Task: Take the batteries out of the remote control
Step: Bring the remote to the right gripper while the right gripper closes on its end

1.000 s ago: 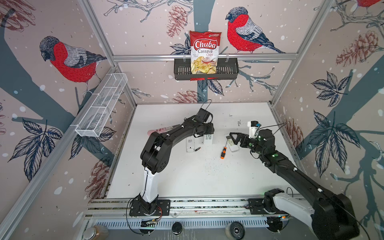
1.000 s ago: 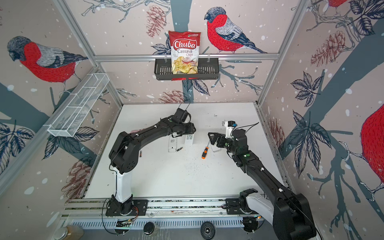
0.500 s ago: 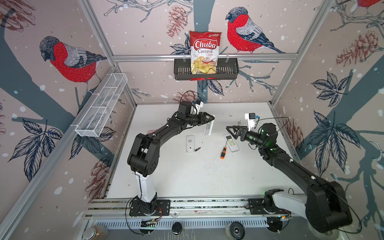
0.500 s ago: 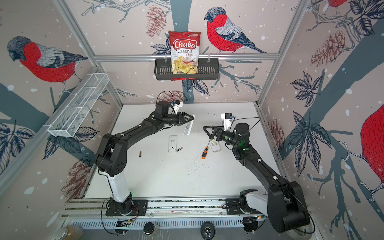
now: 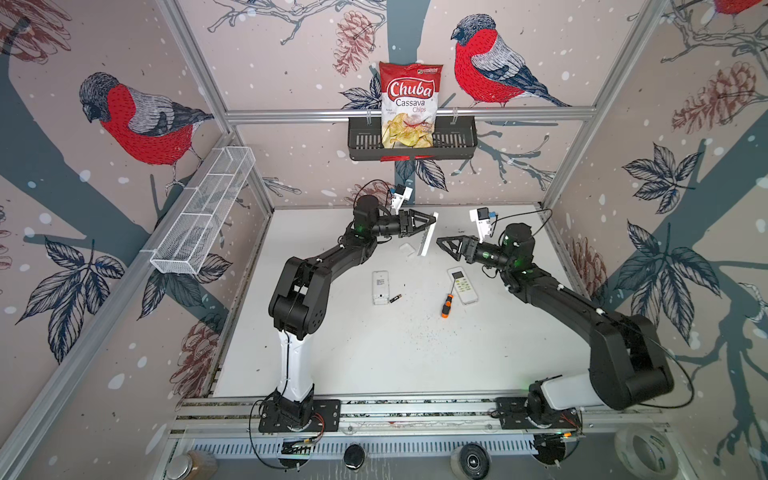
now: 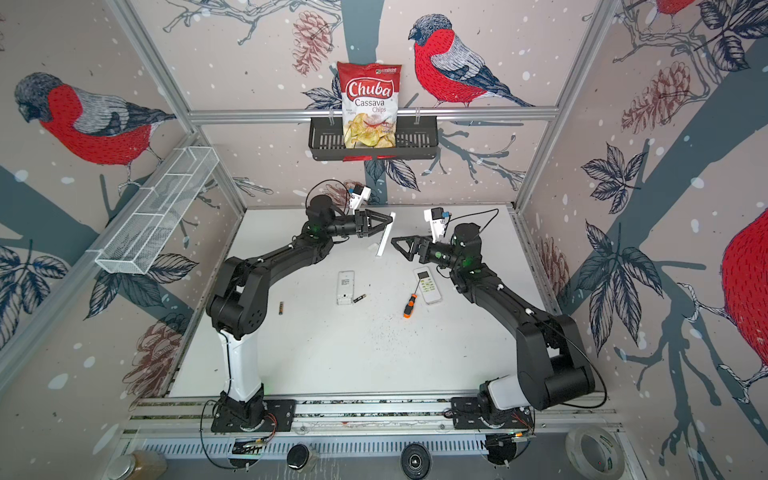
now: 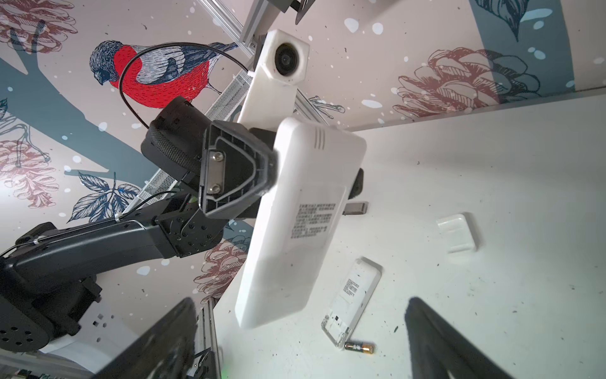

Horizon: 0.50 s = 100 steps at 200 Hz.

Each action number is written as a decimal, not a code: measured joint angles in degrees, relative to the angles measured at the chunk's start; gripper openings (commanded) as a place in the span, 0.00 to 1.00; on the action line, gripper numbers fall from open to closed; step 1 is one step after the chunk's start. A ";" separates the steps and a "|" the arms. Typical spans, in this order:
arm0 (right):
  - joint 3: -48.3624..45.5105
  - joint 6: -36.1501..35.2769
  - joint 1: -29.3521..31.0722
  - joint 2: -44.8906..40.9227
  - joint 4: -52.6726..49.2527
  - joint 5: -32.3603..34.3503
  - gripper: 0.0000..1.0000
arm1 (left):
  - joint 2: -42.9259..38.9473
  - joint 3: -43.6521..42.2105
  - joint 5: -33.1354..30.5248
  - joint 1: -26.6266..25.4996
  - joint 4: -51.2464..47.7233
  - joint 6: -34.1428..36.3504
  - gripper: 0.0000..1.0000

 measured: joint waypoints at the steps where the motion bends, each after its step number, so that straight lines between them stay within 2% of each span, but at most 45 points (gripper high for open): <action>1: 0.04 0.00 0.02 0.09 0.00 0.00 0.99 | 0.07 0.02 0.07 0.00 0.13 -0.11 0.44; 19: 1.51 0.09 0.24 2.29 0.31 -0.46 1.00 | 1.36 0.74 0.61 0.02 3.56 -2.78 0.44; 58: 4.79 1.62 0.39 6.36 2.51 -1.42 0.93 | 3.39 1.22 2.19 0.02 8.94 -7.48 0.43; 100: 7.54 3.15 0.92 9.51 4.46 -3.26 0.87 | 4.20 2.49 3.19 0.02 11.43 -9.07 0.43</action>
